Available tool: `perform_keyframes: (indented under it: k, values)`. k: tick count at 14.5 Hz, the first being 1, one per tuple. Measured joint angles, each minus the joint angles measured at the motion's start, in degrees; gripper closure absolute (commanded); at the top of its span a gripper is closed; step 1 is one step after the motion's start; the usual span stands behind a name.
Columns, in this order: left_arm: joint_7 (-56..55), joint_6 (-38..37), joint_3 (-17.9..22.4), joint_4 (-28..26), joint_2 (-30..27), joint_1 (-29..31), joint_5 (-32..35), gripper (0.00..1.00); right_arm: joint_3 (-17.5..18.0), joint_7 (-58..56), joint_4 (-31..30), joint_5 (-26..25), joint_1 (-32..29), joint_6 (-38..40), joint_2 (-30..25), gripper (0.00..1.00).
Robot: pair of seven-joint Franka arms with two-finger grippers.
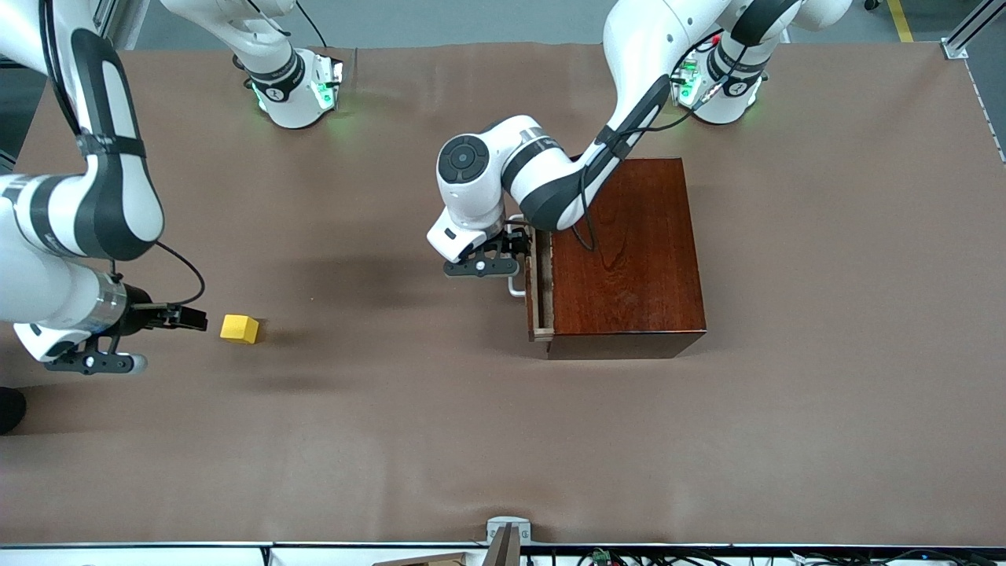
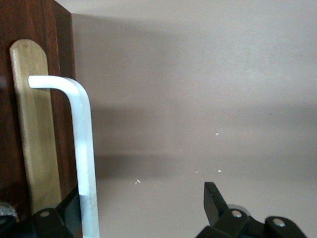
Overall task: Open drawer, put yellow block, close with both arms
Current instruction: 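Pull the drawer open with the left gripper while the right gripper grasps the cube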
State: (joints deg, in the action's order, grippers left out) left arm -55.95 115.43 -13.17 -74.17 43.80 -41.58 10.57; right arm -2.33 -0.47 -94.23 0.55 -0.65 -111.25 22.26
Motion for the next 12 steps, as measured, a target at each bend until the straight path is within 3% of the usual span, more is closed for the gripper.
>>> perform_keyframes:
  k: [8, 12]
  values:
    - [-0.8, 3.3, -0.1, 0.0, 0.0, -1.2, 0.2, 0.00, -0.2, 0.0, -0.3, 0.0, -0.3, -5.3, 4.4, 0.00]
    - [-0.9, 3.9, -0.1, 0.1, 0.1, -1.2, -0.5, 0.00, -0.1, 0.0, -5.7, 0.0, -0.3, -12.8, 5.4, 0.00]
